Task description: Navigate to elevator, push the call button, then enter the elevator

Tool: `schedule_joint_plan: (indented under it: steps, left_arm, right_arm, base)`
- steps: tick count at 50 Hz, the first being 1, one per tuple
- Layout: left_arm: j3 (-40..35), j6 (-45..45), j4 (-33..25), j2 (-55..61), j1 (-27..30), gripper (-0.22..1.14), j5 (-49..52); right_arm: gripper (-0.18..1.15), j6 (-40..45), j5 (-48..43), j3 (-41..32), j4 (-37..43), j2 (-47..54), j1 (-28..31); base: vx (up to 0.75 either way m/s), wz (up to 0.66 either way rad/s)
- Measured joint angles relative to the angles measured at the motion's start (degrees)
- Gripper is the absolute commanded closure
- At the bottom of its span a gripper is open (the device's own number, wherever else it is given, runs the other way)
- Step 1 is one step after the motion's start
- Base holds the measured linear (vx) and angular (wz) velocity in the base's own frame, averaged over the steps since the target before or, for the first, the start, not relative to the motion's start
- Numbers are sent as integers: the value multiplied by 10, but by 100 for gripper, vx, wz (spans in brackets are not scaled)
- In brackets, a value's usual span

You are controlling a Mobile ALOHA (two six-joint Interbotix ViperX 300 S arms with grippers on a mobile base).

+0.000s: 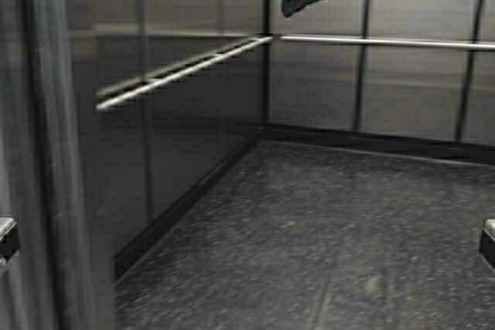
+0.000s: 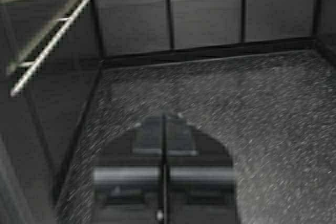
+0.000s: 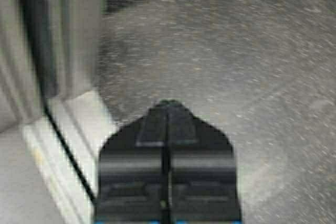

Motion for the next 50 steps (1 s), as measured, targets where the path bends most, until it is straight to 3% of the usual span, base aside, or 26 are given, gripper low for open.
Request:
schedule_joint_plan:
  steps: [25,50]
  left_arm:
    - [-1,-4,-4,-3,-4,89,-1]
    - [-3,4,-6,6,-1,89,-1]
  right_arm:
    - [91,-1,0,-11,2,-21,-24]
    - [91,-4,1,-11,2,-49,-55]
  base:
    - [41,-41]
    - [45,-14]
